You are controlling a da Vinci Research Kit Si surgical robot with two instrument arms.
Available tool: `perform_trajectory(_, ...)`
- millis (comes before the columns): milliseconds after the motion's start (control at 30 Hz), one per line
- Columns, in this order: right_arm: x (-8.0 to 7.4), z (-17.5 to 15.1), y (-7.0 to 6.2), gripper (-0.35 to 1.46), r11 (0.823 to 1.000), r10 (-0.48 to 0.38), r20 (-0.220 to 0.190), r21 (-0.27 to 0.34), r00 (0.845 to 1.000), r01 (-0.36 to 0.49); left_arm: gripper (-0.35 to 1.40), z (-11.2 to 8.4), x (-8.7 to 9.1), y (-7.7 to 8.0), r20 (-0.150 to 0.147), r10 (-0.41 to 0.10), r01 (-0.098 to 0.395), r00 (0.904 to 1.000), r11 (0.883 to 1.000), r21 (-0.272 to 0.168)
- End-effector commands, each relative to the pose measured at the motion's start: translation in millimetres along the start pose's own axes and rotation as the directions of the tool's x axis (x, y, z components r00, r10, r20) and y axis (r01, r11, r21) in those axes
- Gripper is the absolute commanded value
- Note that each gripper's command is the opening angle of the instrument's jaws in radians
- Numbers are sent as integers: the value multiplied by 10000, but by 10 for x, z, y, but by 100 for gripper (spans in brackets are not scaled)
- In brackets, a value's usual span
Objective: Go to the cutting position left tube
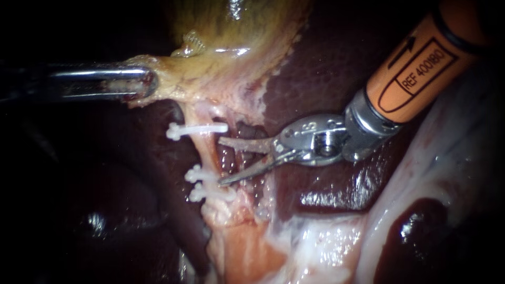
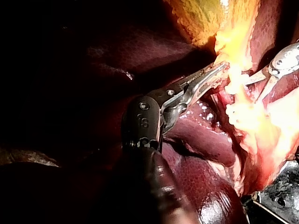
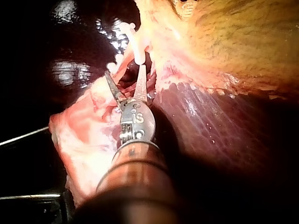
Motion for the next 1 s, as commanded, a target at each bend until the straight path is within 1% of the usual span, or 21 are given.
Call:
perform_trajectory(33, 3, 4, 2, 135, 10000, 70, -4, -15, 10000, -70, -35, 0, 0, 0, 0, 0, 0, 10000, 10000, 3)
perform_trajectory(100, 6, 9, 4, 136, 9999, 88, -13, -70, 10000, -88, -35, 0, 0, 0, -1, 1, -1, 10000, 10000, 6)
perform_trajectory(233, 14, 21, 9, 136, 9999, 118, 1, 53, 9999, -118, -35, 2, -1, 0, -5, 8, -8, 10000, 10000, 16)
perform_trajectory(367, 21, 35, 14, 136, 9996, 207, -151, 215, 9997, -204, -35, 2, -2, 0, -7, 11, -11, 10000, 10000, 20)
perform_trajectory(500, 27, 47, 17, 136, 9979, 354, -427, 558, 9985, -329, -35, 2, -2, 0, -7, 11, -11, 10000, 10000, 20)
perform_trajectory(600, 31, 51, 16, 136, 9944, 588, -746, 916, 9955, -519, -35, 2, -2, 0, -7, 13, -13, 10000, 10000, 20)
perform_trajectory(633, 32, 52, 15, 136, 9926, 637, -816, 1088, 9946, -546, -35, 2, -2, 0, -7, 14, -14, 10000, 10000, 20)
perform_trajectory(700, 34, 52, 12, 136, 9910, 661, -893, 1225, 9938, -549, -35, 2, -2, 0, -7, 14, -14, 10000, 10000, 19)
perform_trajectory(800, 38, 52, 3, 136, 9878, 650, -972, 1470, 9931, -503, -35, 2, -2, 0, -6, 15, -15, 10000, 10000, 17)
perform_trajectory(1000, 52, 51, -21, 138, 9773, 724, -1292, 2073, 9890, -445, -35, 2, -3, -1, -5, 17, -17, 10000, 10000, 14)
